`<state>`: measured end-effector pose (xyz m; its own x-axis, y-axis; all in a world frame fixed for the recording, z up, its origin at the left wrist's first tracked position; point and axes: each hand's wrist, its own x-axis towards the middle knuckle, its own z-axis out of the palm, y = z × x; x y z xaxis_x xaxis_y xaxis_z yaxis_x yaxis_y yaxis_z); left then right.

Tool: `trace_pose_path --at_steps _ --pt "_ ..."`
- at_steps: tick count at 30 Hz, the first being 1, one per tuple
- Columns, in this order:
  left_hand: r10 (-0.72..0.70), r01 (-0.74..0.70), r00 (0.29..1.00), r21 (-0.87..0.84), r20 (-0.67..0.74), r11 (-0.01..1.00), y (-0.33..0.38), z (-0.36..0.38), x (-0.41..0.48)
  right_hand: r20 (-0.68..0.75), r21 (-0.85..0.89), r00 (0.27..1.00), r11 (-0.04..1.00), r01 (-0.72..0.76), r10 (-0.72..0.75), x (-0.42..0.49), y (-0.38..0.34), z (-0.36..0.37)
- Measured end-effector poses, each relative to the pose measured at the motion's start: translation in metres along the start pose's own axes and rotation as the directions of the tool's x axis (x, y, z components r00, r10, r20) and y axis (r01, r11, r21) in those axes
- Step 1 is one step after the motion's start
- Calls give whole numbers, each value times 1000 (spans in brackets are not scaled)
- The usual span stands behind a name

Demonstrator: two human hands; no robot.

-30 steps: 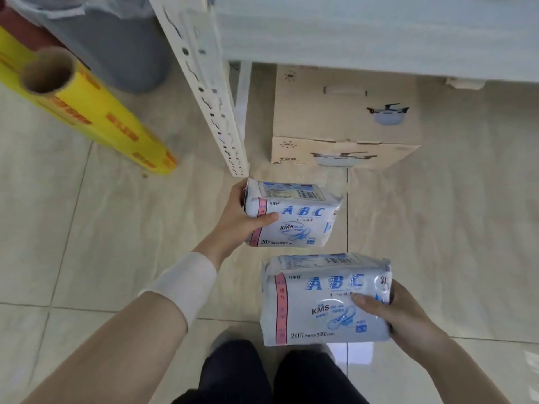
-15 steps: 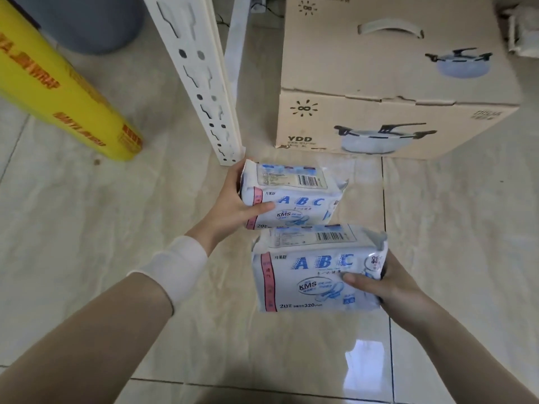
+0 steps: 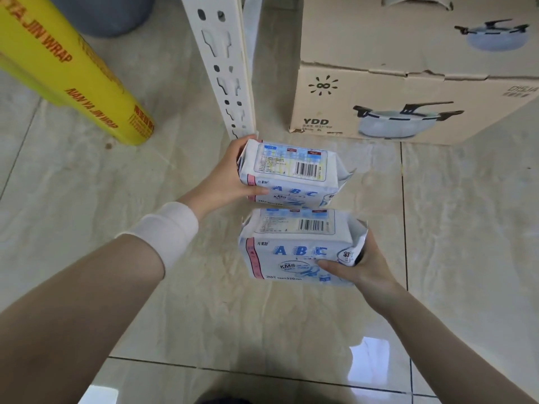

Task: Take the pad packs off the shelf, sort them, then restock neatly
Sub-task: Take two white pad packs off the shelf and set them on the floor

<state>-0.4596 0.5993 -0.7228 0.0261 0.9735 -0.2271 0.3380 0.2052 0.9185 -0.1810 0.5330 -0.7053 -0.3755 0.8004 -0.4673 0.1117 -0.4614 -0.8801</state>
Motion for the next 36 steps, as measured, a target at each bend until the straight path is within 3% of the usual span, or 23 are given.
trace_pose_path --at_steps 9,13,17,24,30,36 --pt "-87 88 992 -3 94 996 0 -14 -8 -78 -246 986 961 123 -146 8 24 16" --pt "-127 129 991 -78 32 989 4 -18 -9 -69 -299 967 930 215 -246 8 26 14" --pt "-153 154 988 -34 19 988 10 -12 -6 -61 -389 943 878 279 -327 1 23 9" --pt "-226 222 974 -99 -31 970 15 -7 0 -174 -406 934 887 221 -312 13 26 14" --pt "-280 278 959 -62 -31 959 19 -14 2 -170 -630 868 729 268 -466 28 27 16" --pt "-299 295 951 -63 -76 953 22 -20 4 -171 -412 910 866 282 -377 37 12 30"
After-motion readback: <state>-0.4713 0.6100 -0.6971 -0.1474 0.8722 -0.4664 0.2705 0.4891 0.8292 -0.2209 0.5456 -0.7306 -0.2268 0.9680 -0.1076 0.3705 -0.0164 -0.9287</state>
